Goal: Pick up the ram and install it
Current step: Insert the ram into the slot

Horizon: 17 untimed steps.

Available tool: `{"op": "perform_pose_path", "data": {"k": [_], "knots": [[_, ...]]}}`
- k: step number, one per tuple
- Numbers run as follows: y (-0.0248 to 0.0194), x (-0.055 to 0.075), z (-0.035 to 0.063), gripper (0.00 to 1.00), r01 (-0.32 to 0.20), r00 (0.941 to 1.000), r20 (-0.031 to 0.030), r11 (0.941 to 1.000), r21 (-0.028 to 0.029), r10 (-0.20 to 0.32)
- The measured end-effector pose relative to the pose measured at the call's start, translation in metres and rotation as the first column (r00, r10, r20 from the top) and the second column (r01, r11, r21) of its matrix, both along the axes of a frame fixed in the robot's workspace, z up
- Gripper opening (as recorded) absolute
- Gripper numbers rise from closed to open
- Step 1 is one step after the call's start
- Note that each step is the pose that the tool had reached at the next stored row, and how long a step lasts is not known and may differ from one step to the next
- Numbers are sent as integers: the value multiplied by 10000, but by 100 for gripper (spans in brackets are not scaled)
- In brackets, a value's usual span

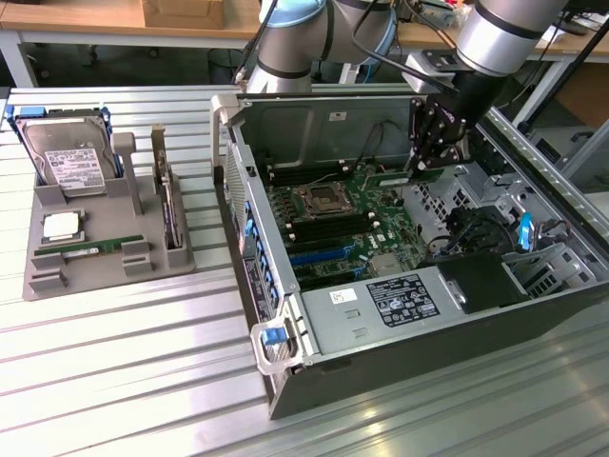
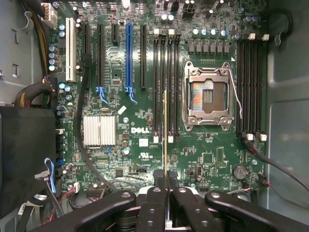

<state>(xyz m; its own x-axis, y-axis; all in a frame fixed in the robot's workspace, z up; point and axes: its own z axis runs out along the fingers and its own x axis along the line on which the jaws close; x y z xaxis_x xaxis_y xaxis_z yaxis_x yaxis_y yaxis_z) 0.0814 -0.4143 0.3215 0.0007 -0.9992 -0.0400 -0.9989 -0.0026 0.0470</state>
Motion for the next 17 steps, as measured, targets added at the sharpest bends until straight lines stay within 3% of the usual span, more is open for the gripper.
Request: {"op": "perform_pose_path", "data": {"k": [17], "knots": [[0, 0, -68, 12, 0, 10000, 0, 10000, -1, 0]]}}
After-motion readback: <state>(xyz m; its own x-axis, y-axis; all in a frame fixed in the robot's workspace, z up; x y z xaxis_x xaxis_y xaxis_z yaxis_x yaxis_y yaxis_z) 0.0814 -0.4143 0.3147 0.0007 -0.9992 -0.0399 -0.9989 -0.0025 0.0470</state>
